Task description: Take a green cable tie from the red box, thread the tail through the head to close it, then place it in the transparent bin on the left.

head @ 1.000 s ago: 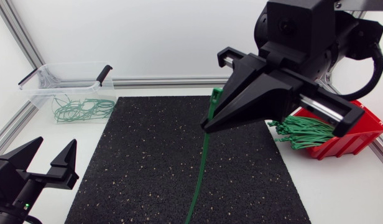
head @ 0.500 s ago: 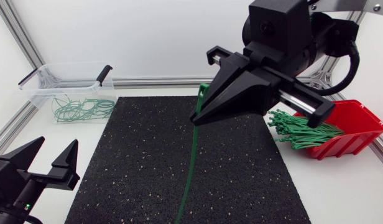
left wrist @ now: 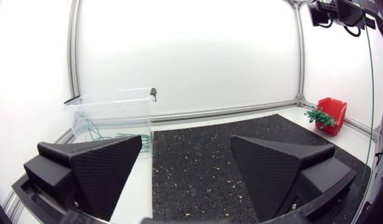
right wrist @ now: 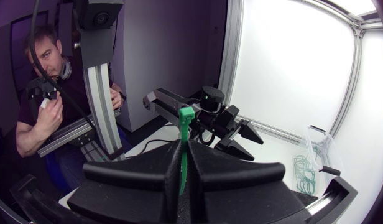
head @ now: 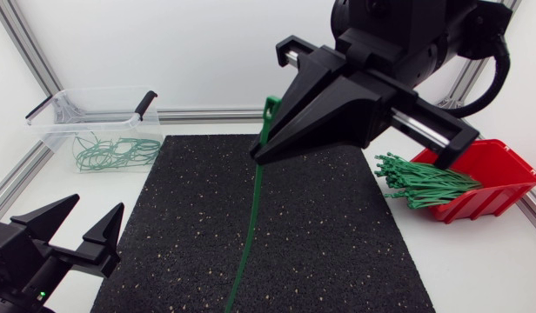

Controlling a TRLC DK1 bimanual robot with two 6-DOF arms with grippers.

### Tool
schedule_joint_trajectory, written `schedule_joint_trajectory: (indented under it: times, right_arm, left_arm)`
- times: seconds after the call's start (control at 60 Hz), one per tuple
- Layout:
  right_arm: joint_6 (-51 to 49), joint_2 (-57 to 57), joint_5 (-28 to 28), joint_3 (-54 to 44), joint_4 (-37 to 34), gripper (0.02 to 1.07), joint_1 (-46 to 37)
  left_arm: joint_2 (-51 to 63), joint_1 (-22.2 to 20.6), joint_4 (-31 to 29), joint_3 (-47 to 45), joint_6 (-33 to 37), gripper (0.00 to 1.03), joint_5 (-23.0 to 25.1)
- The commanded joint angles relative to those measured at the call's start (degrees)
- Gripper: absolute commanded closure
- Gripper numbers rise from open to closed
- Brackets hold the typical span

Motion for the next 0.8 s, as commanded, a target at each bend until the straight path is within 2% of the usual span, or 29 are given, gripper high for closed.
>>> schedule_joint_trajectory:
  times: [0.0,0.35,0.783]
  right_arm:
    - [0.46,1.14,-0.42,1.46,-11.40,1.01,0.35]
    - [-0.24,0.70,-0.42,1.46,-11.40,1.01,-0.09]
    - [-0.86,-0.35,-0.95,0.49,-11.66,1.01,-0.61]
  left_arm:
    - [-0.39,-2.23,-2.59,3.00,0.92,0.04,-0.06]
    - [4.97,-8.73,-10.06,12.85,0.83,0.05,1.61]
    - [18.86,-10.05,-9.97,21.90,-3.30,0.08,14.17]
